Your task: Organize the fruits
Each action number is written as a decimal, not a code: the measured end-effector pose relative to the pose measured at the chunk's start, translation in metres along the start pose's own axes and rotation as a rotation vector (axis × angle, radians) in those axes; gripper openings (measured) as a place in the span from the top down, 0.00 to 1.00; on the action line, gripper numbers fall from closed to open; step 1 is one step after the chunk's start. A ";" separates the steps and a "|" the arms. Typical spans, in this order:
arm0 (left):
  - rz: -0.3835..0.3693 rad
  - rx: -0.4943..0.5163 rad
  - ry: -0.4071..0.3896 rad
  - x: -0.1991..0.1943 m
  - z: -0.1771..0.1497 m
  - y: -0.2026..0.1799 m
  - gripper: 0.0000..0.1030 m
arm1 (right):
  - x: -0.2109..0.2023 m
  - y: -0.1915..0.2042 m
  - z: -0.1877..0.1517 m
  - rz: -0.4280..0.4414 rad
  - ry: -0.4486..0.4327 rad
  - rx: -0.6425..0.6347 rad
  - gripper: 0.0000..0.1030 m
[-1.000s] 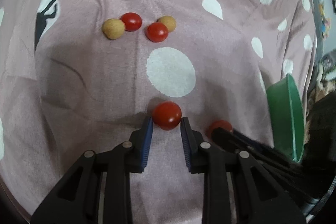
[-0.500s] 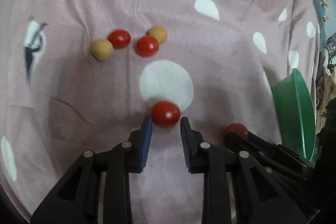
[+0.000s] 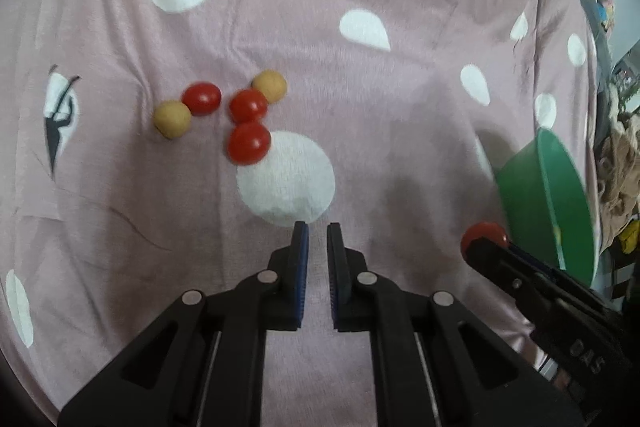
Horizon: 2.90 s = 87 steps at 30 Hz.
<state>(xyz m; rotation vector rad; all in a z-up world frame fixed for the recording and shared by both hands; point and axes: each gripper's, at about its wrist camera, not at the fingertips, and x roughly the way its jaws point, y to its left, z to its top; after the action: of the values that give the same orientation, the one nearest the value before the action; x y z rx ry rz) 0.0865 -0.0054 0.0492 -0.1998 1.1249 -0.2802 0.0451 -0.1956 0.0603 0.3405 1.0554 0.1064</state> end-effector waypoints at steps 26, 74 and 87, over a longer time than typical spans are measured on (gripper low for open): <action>0.102 -0.035 0.019 0.026 0.051 0.019 0.69 | -0.016 0.000 0.008 0.094 -0.042 0.031 0.71; -0.121 0.335 -0.113 -0.011 -0.035 -0.238 0.72 | -0.109 -0.181 -0.006 -0.262 -0.300 0.390 0.71; -0.135 0.342 -0.076 0.007 -0.040 -0.254 0.68 | -0.104 -0.191 0.000 -0.209 -0.283 0.357 0.71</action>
<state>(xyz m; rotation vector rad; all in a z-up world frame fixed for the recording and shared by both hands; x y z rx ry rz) 0.0223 -0.2490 0.1015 0.0171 0.9733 -0.5743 -0.0208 -0.4010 0.0852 0.5474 0.8201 -0.3142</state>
